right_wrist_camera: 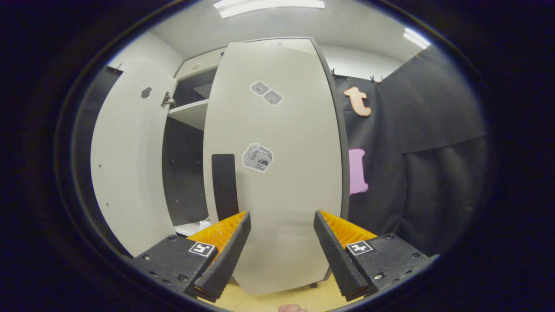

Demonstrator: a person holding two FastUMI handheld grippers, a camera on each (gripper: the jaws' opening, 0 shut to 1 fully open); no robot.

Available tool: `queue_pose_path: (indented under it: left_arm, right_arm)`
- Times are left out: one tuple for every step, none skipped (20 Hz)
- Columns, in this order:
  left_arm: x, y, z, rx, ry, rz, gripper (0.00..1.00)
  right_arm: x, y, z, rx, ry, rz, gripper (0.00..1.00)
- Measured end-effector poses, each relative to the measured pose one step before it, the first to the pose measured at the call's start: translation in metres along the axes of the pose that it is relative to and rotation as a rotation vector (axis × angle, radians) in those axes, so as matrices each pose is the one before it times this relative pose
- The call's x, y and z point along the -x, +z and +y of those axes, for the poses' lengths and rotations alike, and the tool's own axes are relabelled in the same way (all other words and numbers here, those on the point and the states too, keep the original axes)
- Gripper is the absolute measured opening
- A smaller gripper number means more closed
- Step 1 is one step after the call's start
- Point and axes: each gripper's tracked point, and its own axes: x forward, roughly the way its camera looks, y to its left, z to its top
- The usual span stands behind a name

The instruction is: Grab one shoe with the right hand and put it into the shoe cabinet, grab the other shoe with the left hand and put it into the shoe cabinet; then close the right door with the right hand and the left door with the left hand.

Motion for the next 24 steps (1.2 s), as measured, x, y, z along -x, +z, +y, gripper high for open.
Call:
queue_pose_path:
  left_arm:
    - [-0.00019, 0.00075, 0.00690, -0.00453, 0.01591, -0.00210, 0.94]
    - [-0.00151, 0.00243, 0.00848, -0.00483, 0.01678, -0.00484, 0.94]
    - [-0.00182, 0.00221, 0.00788, -0.00523, 0.01713, -0.00558, 0.93]
    - [-0.00156, 0.00418, 0.00867, -0.00358, 0.01915, -0.00744, 0.94]
    - [-0.00227, 0.00387, 0.00863, 0.00086, 0.01601, -0.00849, 0.93]
    - [-0.00122, 0.00397, 0.00661, 0.00373, 0.01336, -0.00791, 0.94]
    - [-0.00162, 0.00418, 0.00735, 0.00316, 0.01513, -0.00838, 0.94]
    - [-0.00278, 0.00394, 0.00756, 0.00192, 0.01415, -0.00652, 0.94]
    - [-0.00326, 0.00503, 0.00915, 0.00201, 0.01560, -0.01016, 0.94]
    - [-0.00526, 0.00562, 0.00943, 0.00108, 0.01208, -0.00751, 0.94]
    - [-0.00670, 0.00585, 0.00864, 0.00693, 0.01066, -0.01173, 0.94]
    - [-0.01028, 0.00773, 0.00961, 0.00301, 0.01284, -0.00850, 0.93]
    - [-0.00973, 0.00896, 0.00950, -0.00217, 0.01128, -0.00987, 0.94]
    - [-0.01330, 0.01099, 0.00811, -0.00861, 0.01277, -0.00972, 0.93]
    - [-0.01273, 0.01396, 0.00712, -0.00640, 0.00427, -0.02180, 0.94]
    - [-0.01225, 0.01417, 0.00357, -0.00374, 0.00202, -0.01829, 0.94]
    - [-0.01457, 0.01296, 0.00343, -0.01057, -0.00144, -0.01761, 0.93]
    - [-0.01392, 0.00987, 0.00423, -0.01457, 0.00414, -0.01710, 0.93]
    - [-0.01229, 0.01019, 0.00230, -0.00916, 0.00221, -0.00582, 0.94]
    - [-0.00940, 0.01223, -0.00067, -0.00661, -0.00404, -0.01570, 0.93]
    - [-0.00981, 0.01325, -0.00280, -0.00007, -0.01199, -0.02138, 0.93]
    - [-0.00873, 0.00985, -0.00516, 0.00099, -0.01921, -0.01271, 0.94]
    - [-0.00841, 0.00891, -0.00677, 0.00517, -0.02020, -0.00448, 0.94]
    - [-0.00796, 0.00647, -0.00487, 0.01110, -0.01709, 0.00117, 0.93]
  right_arm:
    - [0.01246, -0.00637, 0.00216, 0.00591, 0.01571, 0.00373, 0.91]
    - [0.01411, -0.00619, 0.00314, 0.00954, 0.01513, 0.00110, 0.95]
    - [0.01482, -0.00691, 0.00229, 0.01312, 0.00684, -0.00190, 0.95]
    - [0.01491, -0.00585, 0.00314, 0.01343, 0.00597, -0.00279, 0.95]
    - [0.01506, -0.00754, 0.00442, 0.01135, 0.00262, 0.00015, 0.95]
    - [0.01425, -0.00725, 0.00295, 0.01654, -0.00236, -0.00397, 0.95]
    - [0.01219, -0.00928, 0.00263, 0.02091, -0.01080, 0.00490, 0.95]
    - [0.01349, -0.00850, 0.00413, 0.01015, -0.00448, 0.01089, 0.95]
    - [0.01418, -0.00808, 0.00748, -0.00326, 0.01169, 0.00728, 0.95]
    - [0.01199, -0.00693, 0.00686, -0.01392, 0.01268, 0.00870, 0.95]
    - [0.01091, -0.00716, 0.00659, -0.01865, 0.01096, 0.00804, 0.95]
    - [0.00905, -0.00823, 0.00511, -0.01350, 0.00980, 0.00960, 0.95]
    - [0.00880, -0.00828, 0.00349, -0.01241, 0.00000, 0.01192, 0.95]
    - [0.00789, -0.00736, 0.00385, -0.00586, 0.00912, 0.00852, 0.95]
    - [0.00651, -0.00710, 0.00324, 0.00013, 0.00425, 0.01148, 0.95]
    - [0.00551, -0.00759, 0.00112, 0.00326, 0.00313, 0.01502, 0.95]
    - [0.00477, -0.00625, 0.00157, 0.01286, 0.00672, 0.01061, 0.95]
    - [0.00378, -0.00457, -0.00163, 0.01208, -0.00670, 0.01045, 0.95]
    - [0.00335, -0.00382, -0.00100, 0.00368, -0.00273, 0.00653, 0.95]
    - [0.00261, -0.00324, -0.00061, -0.00339, -0.00155, 0.00932, 0.95]
    - [0.00036, -0.00227, -0.00012, -0.00814, -0.00297, 0.00611, 0.95]
    - [0.00069, -0.00261, -0.00165, -0.00551, -0.00445, 0.00820, 0.95]
    - [-0.00056, -0.00226, -0.00251, -0.00557, -0.00982, 0.00609, 0.95]
    - [0.00020, -0.00126, -0.00192, -0.00791, -0.00471, 0.00530, 0.95]
